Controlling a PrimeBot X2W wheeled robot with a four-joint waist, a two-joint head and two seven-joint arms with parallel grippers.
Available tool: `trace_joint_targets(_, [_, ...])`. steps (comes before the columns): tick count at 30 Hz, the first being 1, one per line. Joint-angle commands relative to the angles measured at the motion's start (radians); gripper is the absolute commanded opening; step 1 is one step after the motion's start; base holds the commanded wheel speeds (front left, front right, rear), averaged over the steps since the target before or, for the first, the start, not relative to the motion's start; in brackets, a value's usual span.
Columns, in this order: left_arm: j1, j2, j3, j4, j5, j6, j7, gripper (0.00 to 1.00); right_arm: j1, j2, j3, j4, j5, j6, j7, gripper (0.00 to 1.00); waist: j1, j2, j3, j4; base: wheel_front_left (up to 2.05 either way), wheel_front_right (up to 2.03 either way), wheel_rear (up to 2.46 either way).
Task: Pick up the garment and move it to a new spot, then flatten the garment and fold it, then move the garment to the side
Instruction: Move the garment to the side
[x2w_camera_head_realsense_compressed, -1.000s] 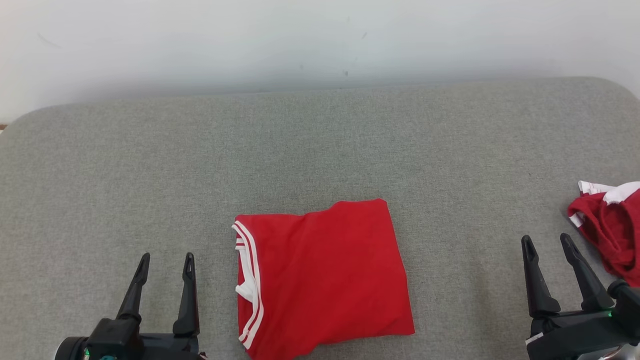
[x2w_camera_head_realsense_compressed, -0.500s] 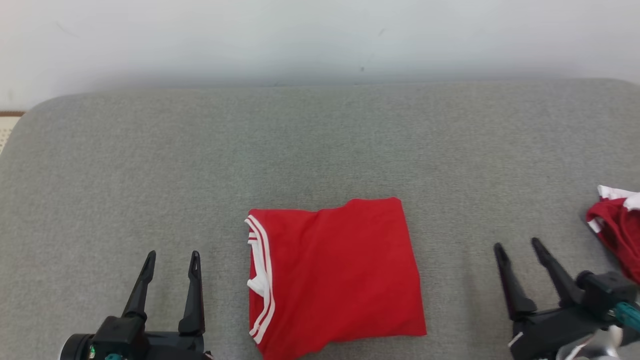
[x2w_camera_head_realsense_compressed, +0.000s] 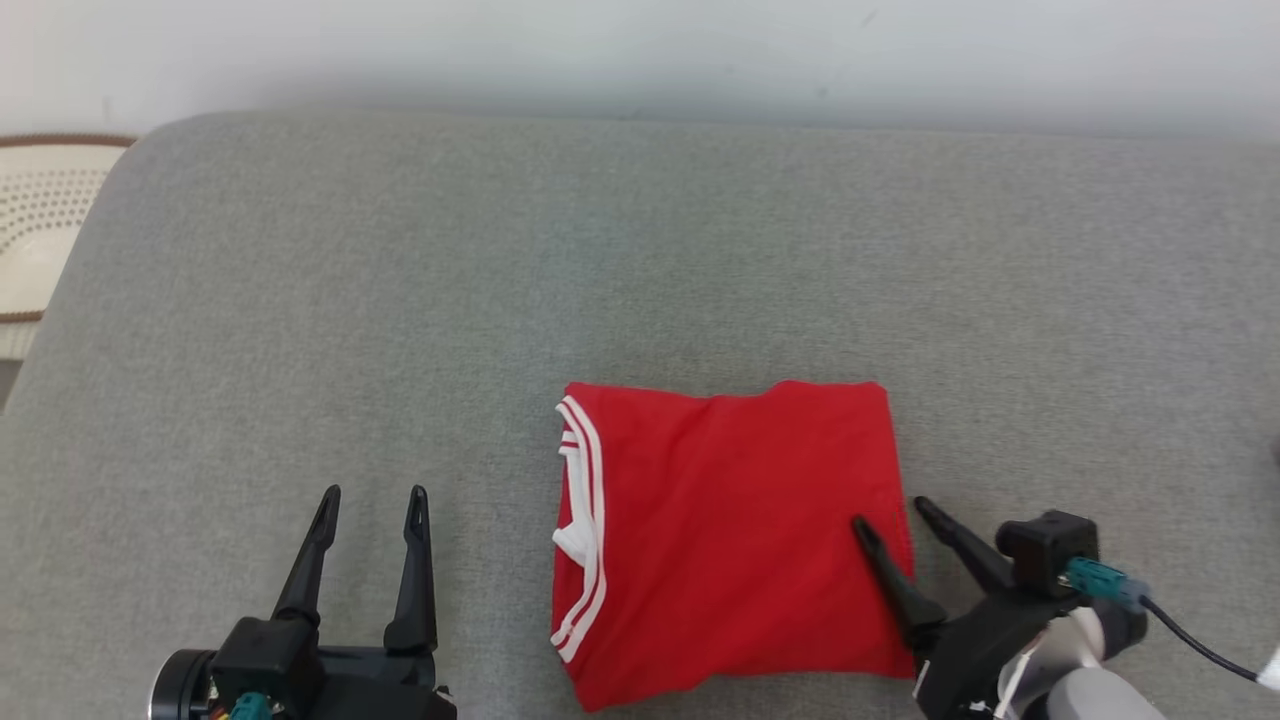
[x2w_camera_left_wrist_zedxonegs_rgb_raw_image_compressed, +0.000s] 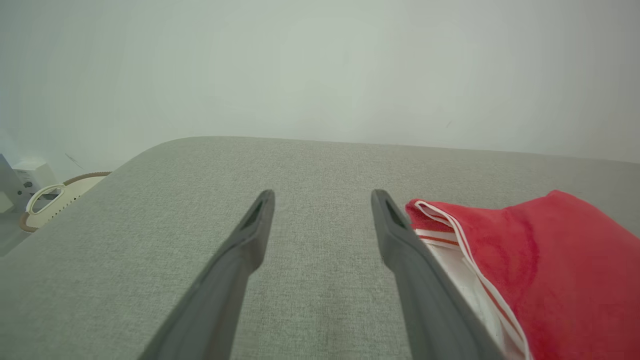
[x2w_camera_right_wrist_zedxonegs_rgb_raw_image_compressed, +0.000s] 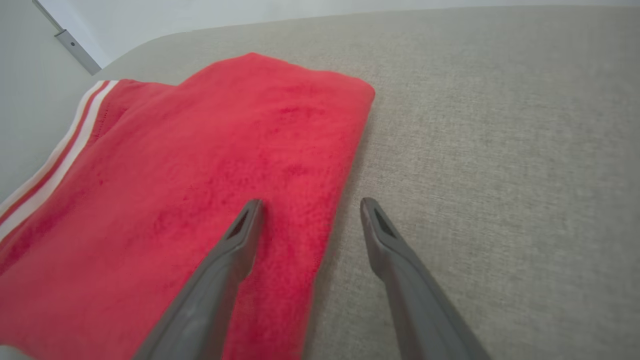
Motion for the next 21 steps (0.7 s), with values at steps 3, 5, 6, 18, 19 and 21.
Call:
trace_joint_targets(3, [-0.011, -0.005, 0.003, 0.009, -0.007, -0.004, -0.005, 1.0, -0.043, -0.006, 0.059, 0.046, 0.039, -0.001, 0.006, 1.0, 0.0, 0.0, 0.022, 0.025, 0.0, 0.0, 0.0])
trace_joint_targets(5, [-0.014, -0.007, 0.006, 0.013, -0.004, -0.005, -0.007, 1.0, -0.062, -0.006, 0.085, 0.065, 0.056, -0.001, 0.006, 1.0, 0.0, 0.0, 0.025, 0.026, 0.0, 0.0, 0.0])
trace_joint_targets(6, [-0.015, -0.008, 0.008, 0.014, -0.003, -0.005, -0.007, 1.0, -0.069, -0.007, 0.094, 0.074, 0.065, -0.001, 0.008, 0.73, 0.0, 0.0, 0.025, 0.026, 0.0, 0.0, 0.0])
trace_joint_targets(18, [-0.016, -0.002, 0.029, -0.004, 0.017, -0.004, -0.009, 1.0, -0.075, -0.056, 0.098, 0.061, 0.033, -0.001, -0.033, 0.0, 0.0, 0.0, 0.034, -0.058, 0.0, 0.0, 0.0])
trace_joint_targets(19, [-0.018, 0.001, 0.031, -0.009, 0.019, -0.004, -0.009, 1.0, -0.069, -0.062, 0.09, 0.051, 0.015, -0.001, -0.035, 0.0, 0.0, 0.0, 0.039, -0.074, 0.0, 0.0, 0.0])
trace_joint_targets(21, [-0.023, 0.008, 0.033, -0.017, 0.026, -0.003, -0.008, 1.0, -0.047, -0.075, 0.068, 0.033, -0.004, -0.001, -0.028, 0.0, 0.0, 0.0, 0.05, -0.111, 0.0, 0.0, 0.0])
